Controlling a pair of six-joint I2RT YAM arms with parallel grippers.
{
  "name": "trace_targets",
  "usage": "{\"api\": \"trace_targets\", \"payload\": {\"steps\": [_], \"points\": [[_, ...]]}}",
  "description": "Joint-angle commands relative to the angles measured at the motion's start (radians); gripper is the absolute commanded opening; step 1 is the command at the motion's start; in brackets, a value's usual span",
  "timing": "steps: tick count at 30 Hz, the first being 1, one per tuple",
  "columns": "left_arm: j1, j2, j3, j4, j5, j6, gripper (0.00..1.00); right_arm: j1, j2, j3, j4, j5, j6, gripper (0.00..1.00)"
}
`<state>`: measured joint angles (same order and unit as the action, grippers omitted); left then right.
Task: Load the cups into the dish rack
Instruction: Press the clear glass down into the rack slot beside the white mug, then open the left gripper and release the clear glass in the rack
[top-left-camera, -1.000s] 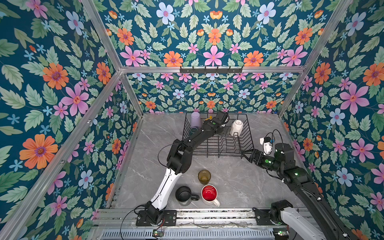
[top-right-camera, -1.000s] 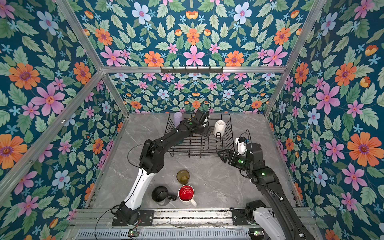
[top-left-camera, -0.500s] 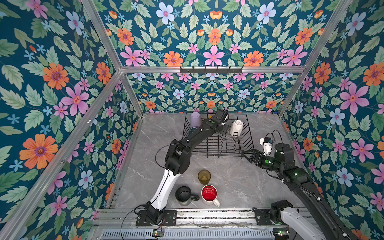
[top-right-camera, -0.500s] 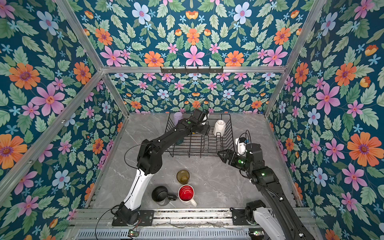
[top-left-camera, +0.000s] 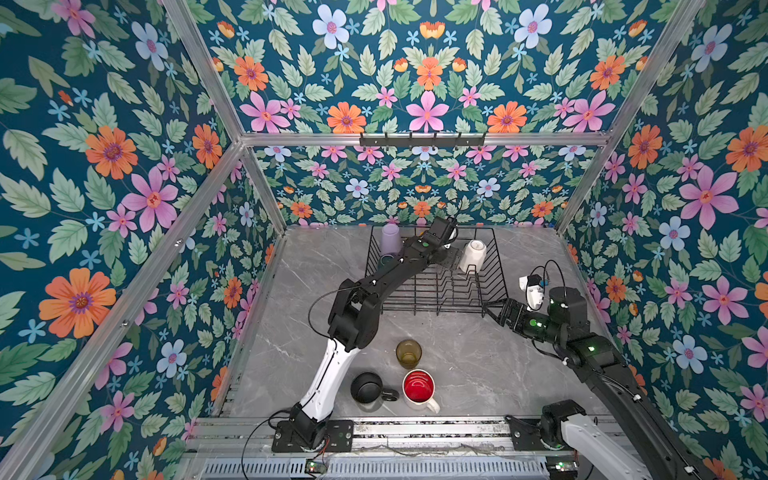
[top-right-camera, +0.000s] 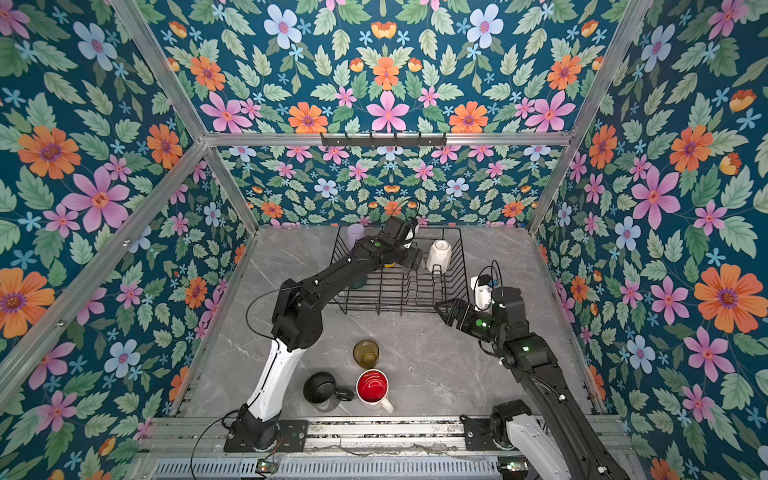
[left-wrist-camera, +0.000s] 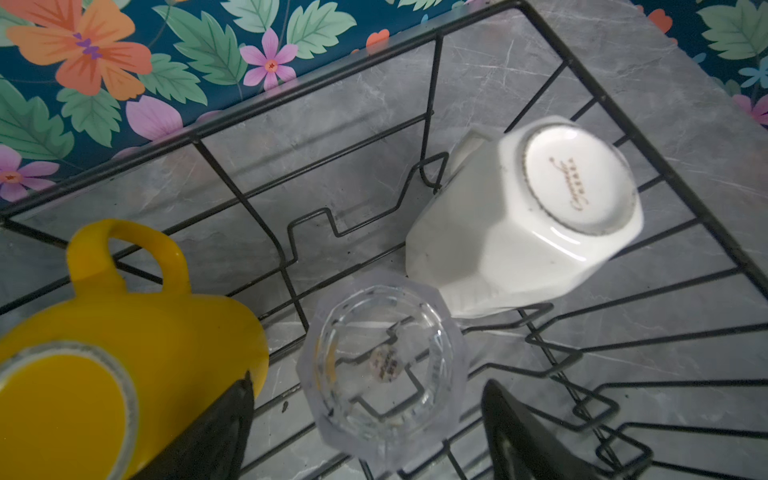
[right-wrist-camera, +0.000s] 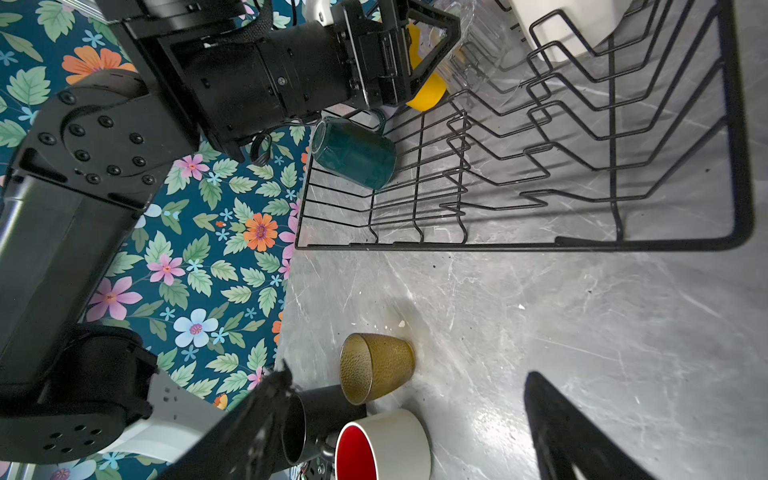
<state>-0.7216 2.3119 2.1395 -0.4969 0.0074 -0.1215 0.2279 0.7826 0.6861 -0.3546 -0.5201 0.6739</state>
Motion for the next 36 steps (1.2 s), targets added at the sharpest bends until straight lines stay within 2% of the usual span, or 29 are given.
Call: {"api": "trace_targets", "payload": {"steps": [1,7,14,19,24,28,36], "points": [[0.001,-0.059,-0.041,0.065,-0.027,0.012,0.88,0.001,0.003,0.007,0.008,0.015,-0.017,0.88],[0.001,-0.234,-0.205,0.187,-0.101,0.019,0.88,0.001,0.028,0.043,-0.062,0.038,-0.064,0.86],[0.003,-0.493,-0.507,0.388,-0.245,0.036,0.91,0.043,0.076,0.072,-0.125,0.069,-0.110,0.81],[0.018,-0.652,-0.687,0.460,-0.333,0.025,0.93,0.210,0.132,0.122,-0.199,0.221,-0.143,0.80],[0.052,-0.797,-0.847,0.510,-0.385,-0.010,0.96,0.370,0.185,0.134,-0.235,0.318,-0.083,0.76],[0.104,-0.900,-0.959,0.543,-0.376,-0.062,0.97,0.522,0.217,0.142,-0.272,0.414,-0.014,0.73],[0.254,-1.079,-1.153,0.590,-0.290,-0.191,1.00,0.790,0.333,0.161,-0.283,0.518,0.150,0.69]]}}
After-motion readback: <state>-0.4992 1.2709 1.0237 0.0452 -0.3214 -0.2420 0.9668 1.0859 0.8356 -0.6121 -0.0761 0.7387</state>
